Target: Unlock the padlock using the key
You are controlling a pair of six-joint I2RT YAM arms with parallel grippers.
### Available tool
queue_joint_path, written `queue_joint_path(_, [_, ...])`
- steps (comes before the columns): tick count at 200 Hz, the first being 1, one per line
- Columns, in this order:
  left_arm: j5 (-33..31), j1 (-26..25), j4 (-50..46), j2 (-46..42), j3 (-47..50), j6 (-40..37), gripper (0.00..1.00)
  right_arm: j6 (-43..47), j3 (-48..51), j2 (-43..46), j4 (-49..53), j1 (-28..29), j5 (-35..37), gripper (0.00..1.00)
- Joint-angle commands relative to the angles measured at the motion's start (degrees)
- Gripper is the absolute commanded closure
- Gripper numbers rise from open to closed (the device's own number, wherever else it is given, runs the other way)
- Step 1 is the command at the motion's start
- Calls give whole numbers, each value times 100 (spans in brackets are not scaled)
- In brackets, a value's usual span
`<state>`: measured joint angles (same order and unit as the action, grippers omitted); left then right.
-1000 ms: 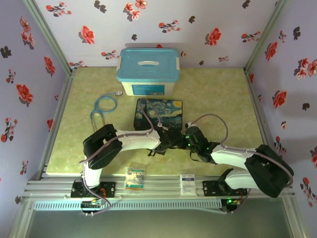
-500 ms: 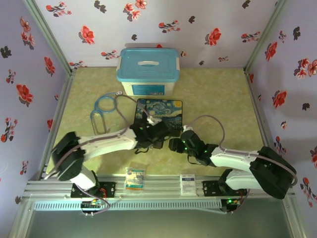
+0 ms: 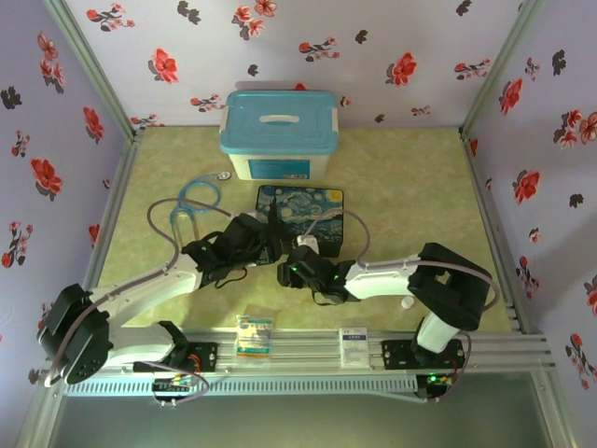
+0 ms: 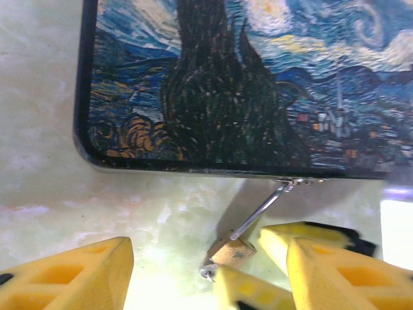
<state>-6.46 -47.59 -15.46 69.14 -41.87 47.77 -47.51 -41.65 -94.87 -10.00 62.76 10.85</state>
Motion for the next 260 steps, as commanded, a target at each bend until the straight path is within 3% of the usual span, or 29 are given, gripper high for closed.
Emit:
queue_joint_path(1, [150,31,406,-245,193,112,36,-193,-311,-268,428,64,439,43])
queue_joint_path(35, [147,46,535,-402,522,215,36,-150,-379,-386,740,143,639,47])
queue_joint_path(71, [149,66,616,-387,584,199,36,54,-235,-553,1,128,278,54])
queue_joint_path(147, [145,78,625,-410,621,189,36,-134,-19,-666,-478,52,-37,71])
queue_joint_path(204, [-265,92,491,-487,269,-178,37,-793,1062,-624,-3014,-192,-799,93])
queue_joint_path(243, [-750,159,110,-59,-513,-990,35,-1340,1398,-1159,-4384,-300,-990,97])
queue_joint_path(260, [-793,493,-101,221,-691,-1081,32,-1537,1636,-1215,-4704,-308,-766,98])
